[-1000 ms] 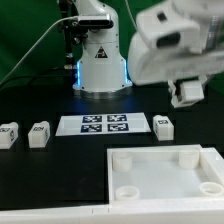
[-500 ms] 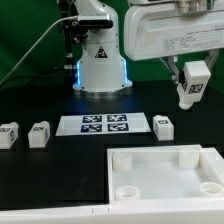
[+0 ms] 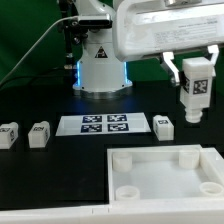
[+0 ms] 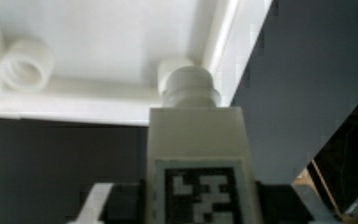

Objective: Assemble one leg

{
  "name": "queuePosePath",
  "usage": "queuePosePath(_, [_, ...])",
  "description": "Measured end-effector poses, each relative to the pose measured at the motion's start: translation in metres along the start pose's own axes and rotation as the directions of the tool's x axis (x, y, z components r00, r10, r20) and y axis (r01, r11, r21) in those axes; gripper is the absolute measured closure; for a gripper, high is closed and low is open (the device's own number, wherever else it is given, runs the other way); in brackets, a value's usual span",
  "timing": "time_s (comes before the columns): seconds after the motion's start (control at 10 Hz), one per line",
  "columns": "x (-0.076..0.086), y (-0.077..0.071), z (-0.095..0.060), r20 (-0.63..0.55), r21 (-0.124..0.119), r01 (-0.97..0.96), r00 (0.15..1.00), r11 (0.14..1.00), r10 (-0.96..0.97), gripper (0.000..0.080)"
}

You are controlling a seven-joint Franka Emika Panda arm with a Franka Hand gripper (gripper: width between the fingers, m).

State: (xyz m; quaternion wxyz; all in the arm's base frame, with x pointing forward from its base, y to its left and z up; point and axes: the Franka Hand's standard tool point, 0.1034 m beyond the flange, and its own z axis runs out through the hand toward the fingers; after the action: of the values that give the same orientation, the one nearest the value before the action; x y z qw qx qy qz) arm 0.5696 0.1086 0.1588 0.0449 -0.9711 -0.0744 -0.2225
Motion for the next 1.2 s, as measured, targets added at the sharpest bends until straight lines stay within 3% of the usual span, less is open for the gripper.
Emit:
queuePosePath(0.1, [0.025, -0.002, 0.011, -0.021, 0.005, -0.002, 1.0, 1.0, 0.002, 0.0509])
queuePosePath(0.2, [0.034, -0.007, 0.015, -0.04, 0.008, 0.003, 0.999, 1.0, -0.002, 0.0509])
queuePosePath(0.3, [0.035, -0.013, 0.016, -0.053, 0.009, 0.019, 0.998, 1.0, -0.018, 0.0509])
queuePosePath(0.7, [0.032, -0.01, 0.019, -0.048, 0.008, 0.019, 0.999, 1.0, -0.019, 0.0509])
queuePosePath(0.9, [0.03, 0.0, 0.039, -0.05, -0.002, 0.032, 0.998, 0.999, -0.032, 0.0509])
queuePosePath(1.0, [0.038, 0.01, 0.047, -0.058, -0.009, 0.04, 0.998, 0.999, -0.041, 0.0509])
queuePosePath(1.2, [0.039, 0.011, 0.064, -0.082, -0.01, 0.039, 0.996, 0.999, -0.039, 0.0509])
